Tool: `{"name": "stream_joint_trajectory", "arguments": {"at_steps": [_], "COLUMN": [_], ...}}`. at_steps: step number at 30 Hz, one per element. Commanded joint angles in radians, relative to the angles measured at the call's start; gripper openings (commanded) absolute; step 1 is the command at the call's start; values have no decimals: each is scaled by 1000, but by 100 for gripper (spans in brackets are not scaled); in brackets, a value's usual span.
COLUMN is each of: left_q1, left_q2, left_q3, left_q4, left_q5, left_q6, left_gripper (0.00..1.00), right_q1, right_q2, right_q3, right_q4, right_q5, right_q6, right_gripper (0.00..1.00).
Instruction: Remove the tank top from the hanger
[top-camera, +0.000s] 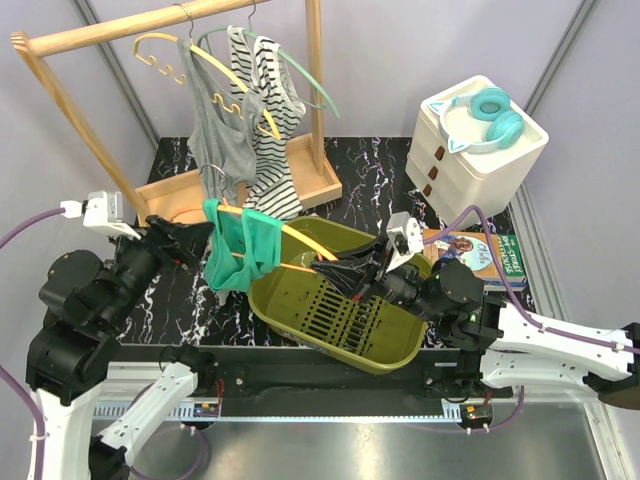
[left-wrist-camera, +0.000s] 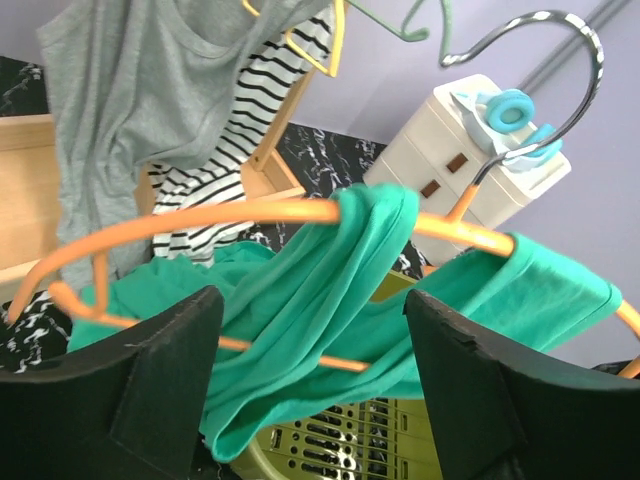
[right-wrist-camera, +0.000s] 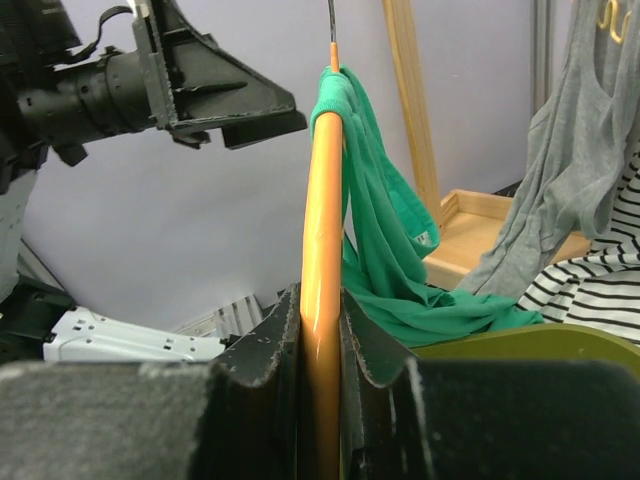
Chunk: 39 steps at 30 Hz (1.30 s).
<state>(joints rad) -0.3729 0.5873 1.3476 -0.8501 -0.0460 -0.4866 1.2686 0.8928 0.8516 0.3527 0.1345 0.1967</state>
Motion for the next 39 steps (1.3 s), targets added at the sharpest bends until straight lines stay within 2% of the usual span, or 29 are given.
{"name": "stream_joint_trajectory", "arguments": {"at_steps": [1, 4, 5, 8, 9, 10, 13, 17, 24, 30, 34, 39], "left_q1": [-3, -3, -3, -4, -3, -3, -3, -4, -3, -3, -3, -3], "left_q2": [52, 63, 66, 59, 59, 54, 48, 37, 37, 83, 83, 60], "left_q3": [-25, -65, -71, -94, -94, -91, -68, -61, -71, -38, -82, -163], "left_q4": [101, 128, 128, 134, 135, 134, 126, 89, 34, 0, -4, -9], "left_q5": [130, 166, 164, 155, 149, 131, 110, 46, -286, -446, -448, -446], "left_q6": [-3, -3, -1, 2, 5, 9, 31, 55, 54, 108, 85, 40], "left_gripper": [75, 68, 58, 39, 24, 16, 2, 0, 0, 0, 0, 0], "right_q1": [0, 0, 0, -2, 0, 0, 0, 0, -2, 2, -2, 0], "right_q2": [-43, -51, -61, -84, -92, -100, -150, -205, -328, -472, -566, -537], "right_q3": [17, 12, 10, -8, -14, -29, -60, -100, -177, -218, -278, -276], "right_q4": [83, 65, 60, 55, 54, 51, 37, 12, -1, -32, 81, 176], "right_q5": [-45, -47, -50, -50, -46, -35, 11, -3, -35, -22, 16, 59], "right_q6": [33, 38, 40, 49, 50, 49, 46, 55, 49, 29, 23, -5], "right_gripper": [0, 0, 0, 0, 0, 0, 0, 0, 0, 0, 0, 0]}}
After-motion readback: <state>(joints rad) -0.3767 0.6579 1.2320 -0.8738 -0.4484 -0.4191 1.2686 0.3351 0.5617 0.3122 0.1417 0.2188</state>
